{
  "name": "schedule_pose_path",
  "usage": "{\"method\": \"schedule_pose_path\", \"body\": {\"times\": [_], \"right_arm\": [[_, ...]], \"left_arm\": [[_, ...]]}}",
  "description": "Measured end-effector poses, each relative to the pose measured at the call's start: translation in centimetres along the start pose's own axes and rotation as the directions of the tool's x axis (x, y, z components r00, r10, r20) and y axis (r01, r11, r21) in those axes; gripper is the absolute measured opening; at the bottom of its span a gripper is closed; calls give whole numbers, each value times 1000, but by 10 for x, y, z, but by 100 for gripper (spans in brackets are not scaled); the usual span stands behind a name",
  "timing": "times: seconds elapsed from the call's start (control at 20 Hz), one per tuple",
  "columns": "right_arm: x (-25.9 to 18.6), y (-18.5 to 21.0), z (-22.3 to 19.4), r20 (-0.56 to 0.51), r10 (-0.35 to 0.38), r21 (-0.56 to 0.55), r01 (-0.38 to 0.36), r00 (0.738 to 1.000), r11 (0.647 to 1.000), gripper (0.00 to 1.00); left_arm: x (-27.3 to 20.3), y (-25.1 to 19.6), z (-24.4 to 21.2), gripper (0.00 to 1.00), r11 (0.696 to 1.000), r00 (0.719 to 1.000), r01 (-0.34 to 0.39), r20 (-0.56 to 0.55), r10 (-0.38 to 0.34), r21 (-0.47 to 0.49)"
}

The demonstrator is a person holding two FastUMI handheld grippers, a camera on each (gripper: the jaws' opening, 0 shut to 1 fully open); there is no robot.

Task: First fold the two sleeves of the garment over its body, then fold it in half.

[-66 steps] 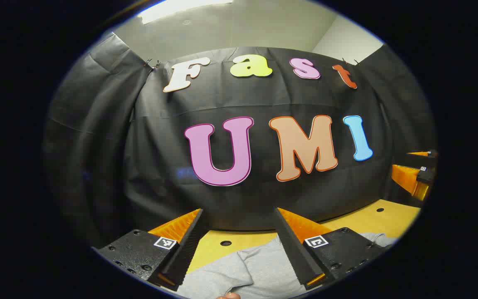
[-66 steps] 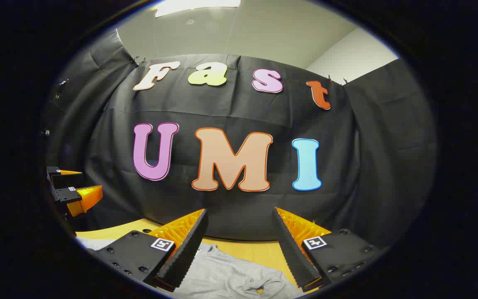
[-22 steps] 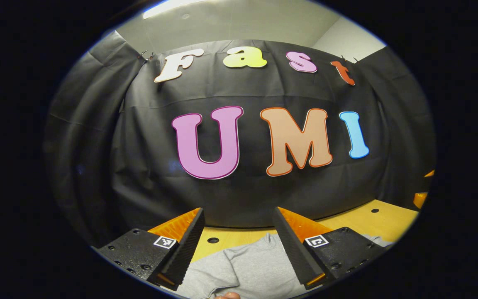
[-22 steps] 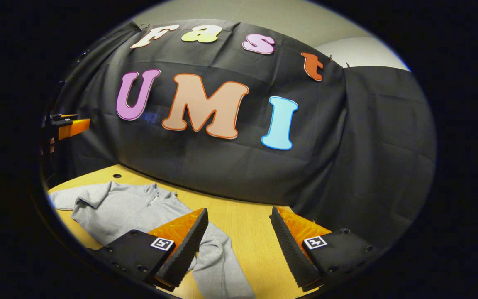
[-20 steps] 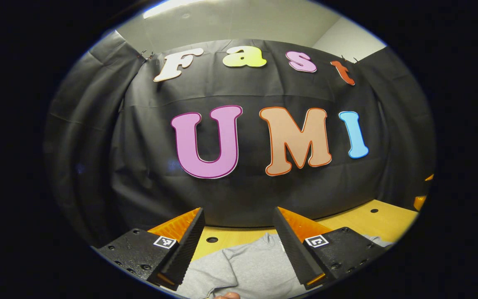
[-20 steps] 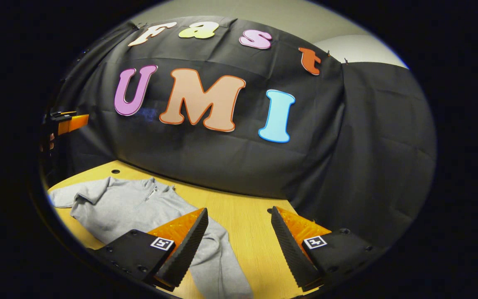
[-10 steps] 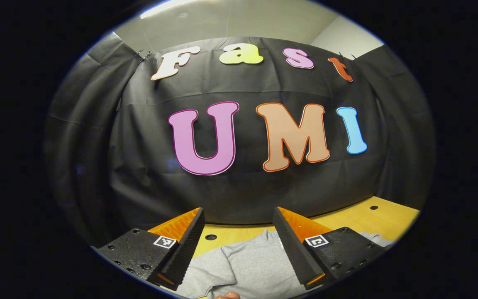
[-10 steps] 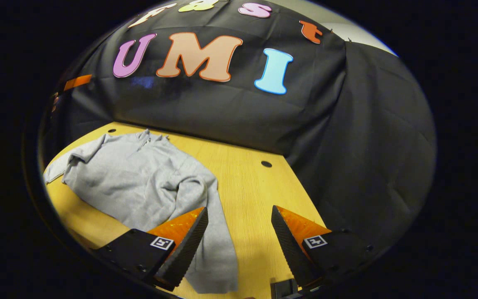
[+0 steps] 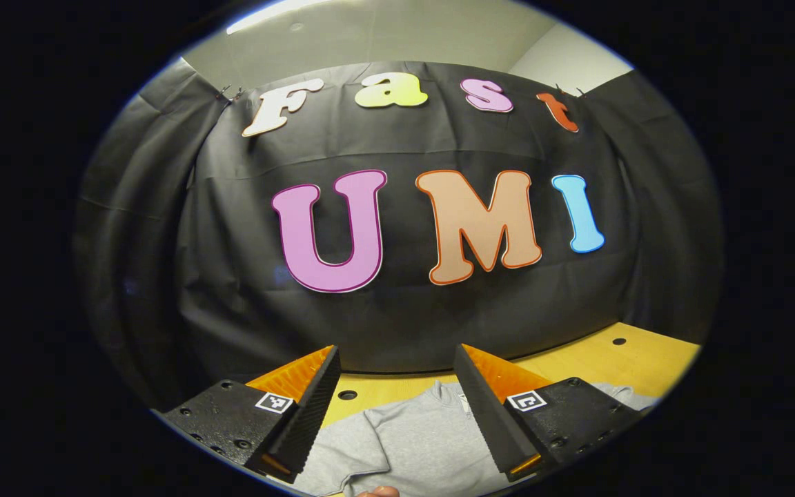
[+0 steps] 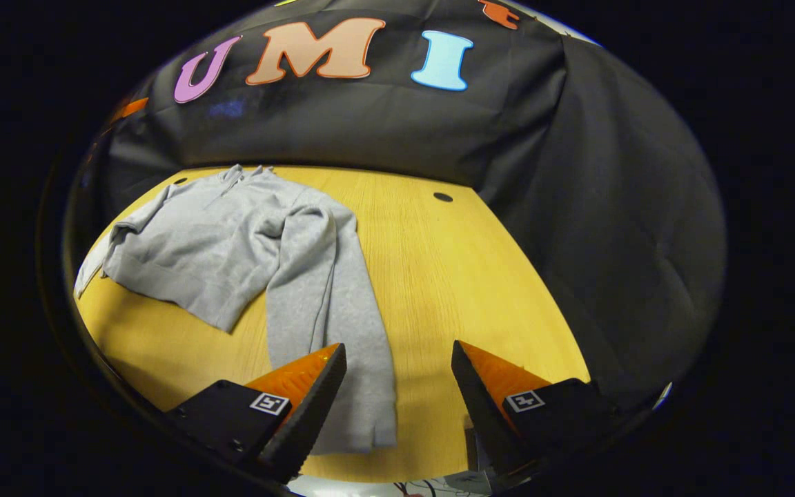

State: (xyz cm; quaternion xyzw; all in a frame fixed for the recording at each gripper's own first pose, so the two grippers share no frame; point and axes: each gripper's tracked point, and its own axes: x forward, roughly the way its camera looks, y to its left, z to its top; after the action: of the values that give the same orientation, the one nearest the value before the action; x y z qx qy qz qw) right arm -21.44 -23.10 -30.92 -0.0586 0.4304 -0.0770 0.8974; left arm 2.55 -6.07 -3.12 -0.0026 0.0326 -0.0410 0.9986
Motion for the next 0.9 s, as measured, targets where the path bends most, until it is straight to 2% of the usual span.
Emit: {"method": "schedule_pose_path", "body": {"times": [0.3, 0.7, 0.8, 0.9], "right_arm": [[0, 14, -34, -97, 75, 65, -69, 992, 996, 98], [4, 23, -61, -186, 130, 189, -95, 974, 977, 96], [4, 30, -62, -195, 158, 224, -113, 968, 968, 84], [3, 38, -62, -197, 182, 250, -130, 963, 959, 64]], "left_arm": [[3, -5, -3, 96, 1000, 1000, 11, -5, -11, 6], [6, -5, -1, 96, 1000, 1000, 18, -2, -18, 16], [7, -4, -1, 96, 1000, 1000, 16, -3, -16, 18], [7, -3, -3, 96, 1000, 1000, 14, -4, -14, 18]]}}
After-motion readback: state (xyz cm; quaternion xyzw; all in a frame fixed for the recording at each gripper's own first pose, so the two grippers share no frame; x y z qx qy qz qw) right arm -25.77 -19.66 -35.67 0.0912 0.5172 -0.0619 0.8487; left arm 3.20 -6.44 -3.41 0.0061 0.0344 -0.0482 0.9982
